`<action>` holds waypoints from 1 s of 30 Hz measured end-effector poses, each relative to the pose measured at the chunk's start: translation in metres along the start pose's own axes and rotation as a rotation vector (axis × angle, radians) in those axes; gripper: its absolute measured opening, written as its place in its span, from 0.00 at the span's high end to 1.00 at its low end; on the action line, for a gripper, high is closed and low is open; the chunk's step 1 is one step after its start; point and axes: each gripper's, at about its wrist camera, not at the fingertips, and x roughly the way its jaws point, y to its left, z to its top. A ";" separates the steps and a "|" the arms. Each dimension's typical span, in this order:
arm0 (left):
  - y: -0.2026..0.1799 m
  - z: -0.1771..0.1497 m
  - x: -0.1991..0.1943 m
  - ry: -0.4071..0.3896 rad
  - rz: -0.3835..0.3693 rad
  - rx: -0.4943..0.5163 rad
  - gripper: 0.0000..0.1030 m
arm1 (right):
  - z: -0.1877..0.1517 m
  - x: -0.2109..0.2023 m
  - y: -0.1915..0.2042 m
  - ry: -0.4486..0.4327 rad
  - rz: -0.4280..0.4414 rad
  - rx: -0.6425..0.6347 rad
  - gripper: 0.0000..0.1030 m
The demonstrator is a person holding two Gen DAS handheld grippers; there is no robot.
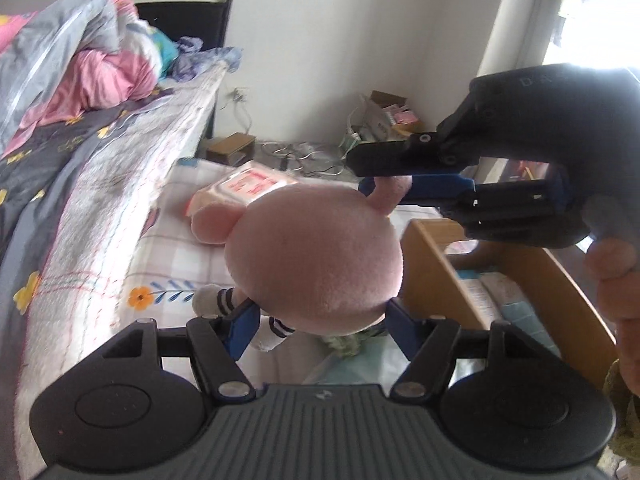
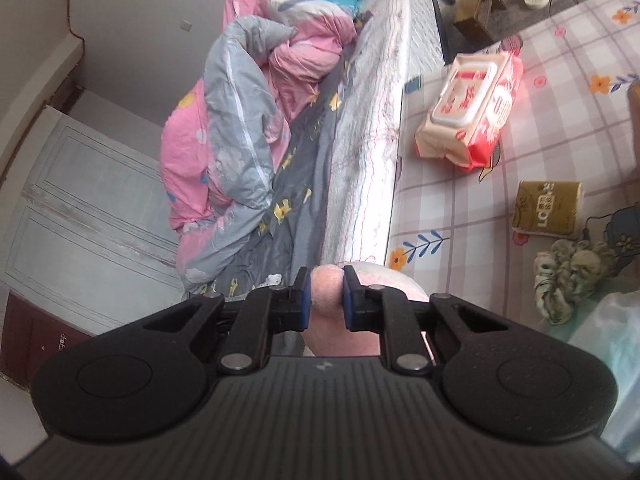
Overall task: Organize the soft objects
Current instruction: 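Lift the pink plush toy with the right gripper toward the box, then lower the pink plush toy into the box and open the right gripper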
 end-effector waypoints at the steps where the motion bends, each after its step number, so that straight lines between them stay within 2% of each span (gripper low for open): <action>1: -0.013 0.004 0.000 -0.010 -0.024 0.017 0.32 | 0.002 -0.020 0.000 -0.031 0.000 -0.010 0.87; 7: -0.103 0.016 0.020 -0.015 -0.183 0.115 0.32 | 0.010 -0.138 -0.025 -0.201 -0.052 -0.029 0.87; 12: -0.165 0.012 0.058 0.067 -0.284 0.162 0.32 | 0.009 -0.211 -0.075 -0.292 -0.124 0.052 0.87; 15: -0.195 0.004 0.086 0.112 -0.299 0.206 0.30 | 0.004 -0.242 -0.106 -0.326 -0.168 0.084 0.87; 21: -0.219 -0.011 0.122 0.198 -0.281 0.248 0.30 | 0.003 -0.262 -0.182 -0.336 -0.225 0.228 0.87; 26: -0.214 -0.010 0.131 0.210 -0.244 0.239 0.30 | 0.005 -0.260 -0.220 -0.355 -0.269 0.267 0.87; 28: -0.209 -0.006 0.129 0.197 -0.231 0.238 0.30 | 0.010 -0.252 -0.221 -0.377 -0.313 0.246 0.87; 30: -0.204 -0.004 0.125 0.183 -0.216 0.241 0.30 | 0.008 -0.249 -0.227 -0.372 -0.309 0.247 0.87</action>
